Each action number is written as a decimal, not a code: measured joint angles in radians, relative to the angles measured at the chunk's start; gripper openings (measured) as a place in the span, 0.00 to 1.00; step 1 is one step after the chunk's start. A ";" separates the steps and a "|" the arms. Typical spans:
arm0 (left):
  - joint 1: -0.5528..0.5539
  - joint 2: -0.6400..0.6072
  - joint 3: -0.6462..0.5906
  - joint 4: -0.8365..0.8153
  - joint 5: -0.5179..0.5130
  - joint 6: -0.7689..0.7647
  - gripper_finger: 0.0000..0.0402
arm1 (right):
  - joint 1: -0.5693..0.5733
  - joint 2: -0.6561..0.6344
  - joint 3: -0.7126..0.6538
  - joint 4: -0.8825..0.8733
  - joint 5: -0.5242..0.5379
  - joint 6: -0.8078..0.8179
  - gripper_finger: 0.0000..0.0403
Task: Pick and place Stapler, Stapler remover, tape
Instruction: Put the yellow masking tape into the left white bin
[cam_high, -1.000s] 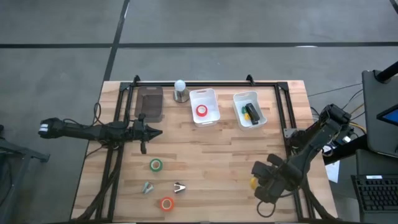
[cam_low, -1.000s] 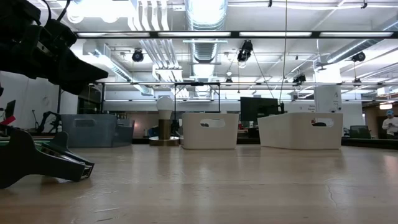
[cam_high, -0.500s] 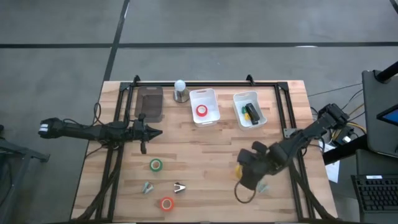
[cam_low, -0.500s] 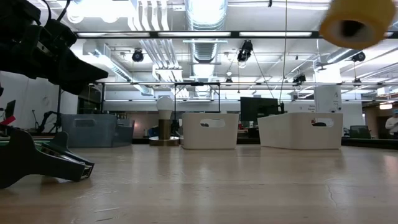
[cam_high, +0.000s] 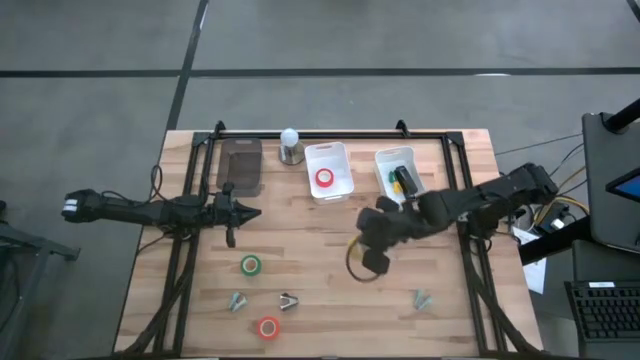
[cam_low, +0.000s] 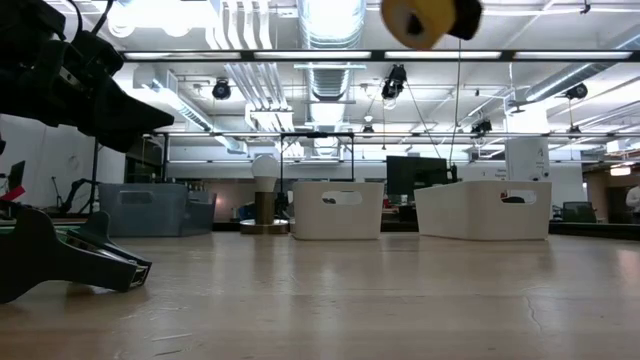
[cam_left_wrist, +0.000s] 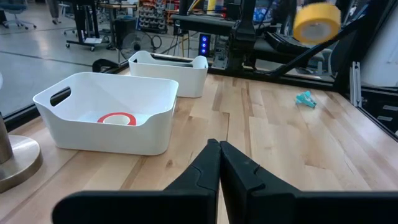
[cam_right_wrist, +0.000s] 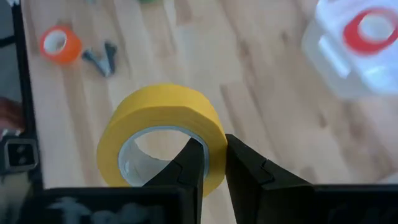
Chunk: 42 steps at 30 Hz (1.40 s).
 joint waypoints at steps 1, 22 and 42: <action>0.000 0.000 0.000 0.000 0.000 0.000 0.03 | -0.017 0.000 0.004 0.011 0.000 -0.023 0.11; 0.000 0.000 0.000 0.000 0.000 0.000 0.03 | -0.401 0.052 0.003 0.400 -0.003 -0.337 0.11; 0.000 0.004 0.000 -0.016 0.000 0.000 0.03 | -0.722 0.444 0.177 0.356 -0.231 -0.356 0.12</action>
